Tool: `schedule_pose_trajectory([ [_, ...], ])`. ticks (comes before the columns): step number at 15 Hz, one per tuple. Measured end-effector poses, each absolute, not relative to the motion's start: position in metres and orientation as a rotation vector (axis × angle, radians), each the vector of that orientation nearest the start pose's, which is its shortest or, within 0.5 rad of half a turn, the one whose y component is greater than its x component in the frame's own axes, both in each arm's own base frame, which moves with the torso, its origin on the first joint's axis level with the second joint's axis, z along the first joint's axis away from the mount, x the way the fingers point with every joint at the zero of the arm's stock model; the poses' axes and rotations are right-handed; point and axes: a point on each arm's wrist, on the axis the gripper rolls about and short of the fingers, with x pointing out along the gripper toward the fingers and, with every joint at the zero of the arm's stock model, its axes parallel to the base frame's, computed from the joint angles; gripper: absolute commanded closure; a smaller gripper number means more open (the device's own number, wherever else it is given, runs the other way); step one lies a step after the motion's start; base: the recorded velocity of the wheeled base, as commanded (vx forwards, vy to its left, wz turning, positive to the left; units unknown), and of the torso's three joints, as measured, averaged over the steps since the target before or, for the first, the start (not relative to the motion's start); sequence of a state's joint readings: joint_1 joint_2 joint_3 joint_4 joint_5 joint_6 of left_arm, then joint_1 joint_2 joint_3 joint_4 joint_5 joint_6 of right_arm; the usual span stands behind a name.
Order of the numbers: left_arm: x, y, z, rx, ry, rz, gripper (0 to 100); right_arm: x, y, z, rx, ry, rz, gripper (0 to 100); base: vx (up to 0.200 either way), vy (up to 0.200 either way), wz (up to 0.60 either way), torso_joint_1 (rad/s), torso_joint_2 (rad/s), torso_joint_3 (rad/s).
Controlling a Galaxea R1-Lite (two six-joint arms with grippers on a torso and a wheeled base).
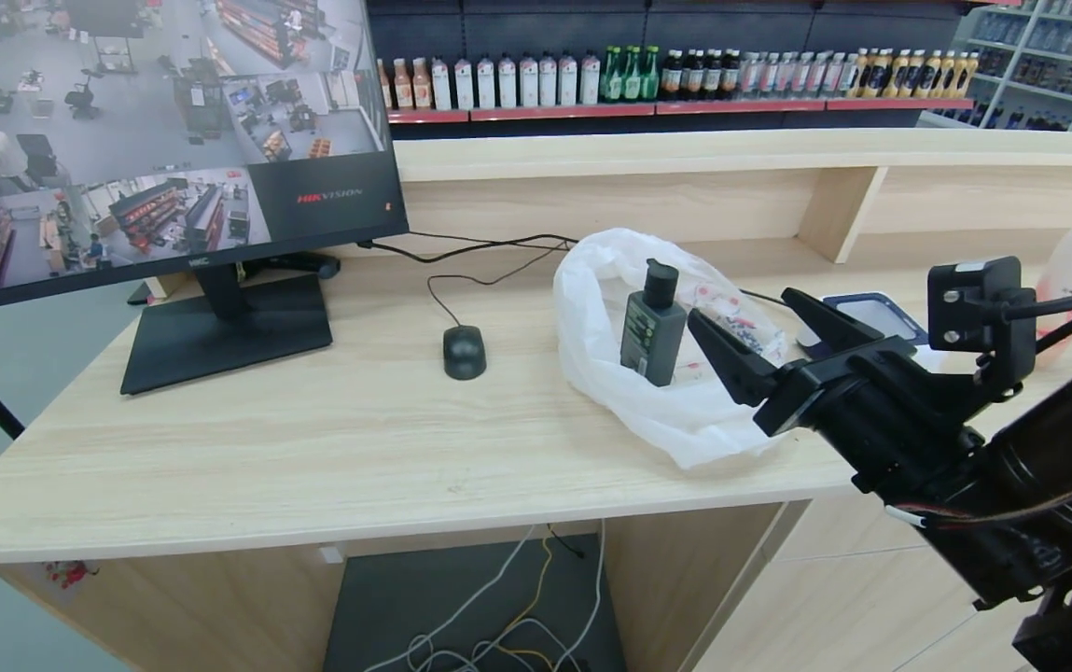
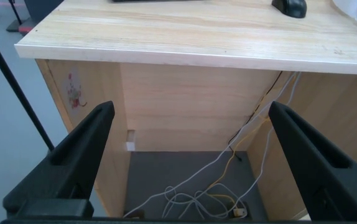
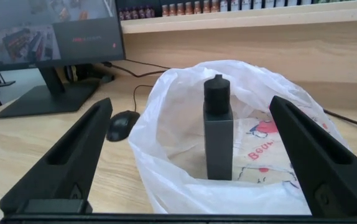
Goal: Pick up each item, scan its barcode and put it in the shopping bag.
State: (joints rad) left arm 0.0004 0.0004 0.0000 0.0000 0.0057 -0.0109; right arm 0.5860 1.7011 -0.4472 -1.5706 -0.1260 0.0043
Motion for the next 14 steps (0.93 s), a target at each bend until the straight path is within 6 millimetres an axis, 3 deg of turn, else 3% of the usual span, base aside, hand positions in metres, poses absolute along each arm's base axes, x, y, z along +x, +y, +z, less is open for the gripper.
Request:
schedule_pose_trajectory([
  [11, -0.0228, 0.0001, 0.0755, -0.015, 0.000, 0.007, 0, 0.2210, 0.1427, 0.1821, 0.115, -0.278, 0.456, 0, 0.000, -0.200, 0.00, 0.005, 0.00, 0.002],
  [14, -0.0228, 0.0001, 0.0754, -0.017, 0.001, 0.007, 0, 0.2210, 0.1420, 0.1818, 0.114, -0.277, 0.454, 0, 0.000, -0.200, 0.40, -0.001, 0.00, 0.006],
])
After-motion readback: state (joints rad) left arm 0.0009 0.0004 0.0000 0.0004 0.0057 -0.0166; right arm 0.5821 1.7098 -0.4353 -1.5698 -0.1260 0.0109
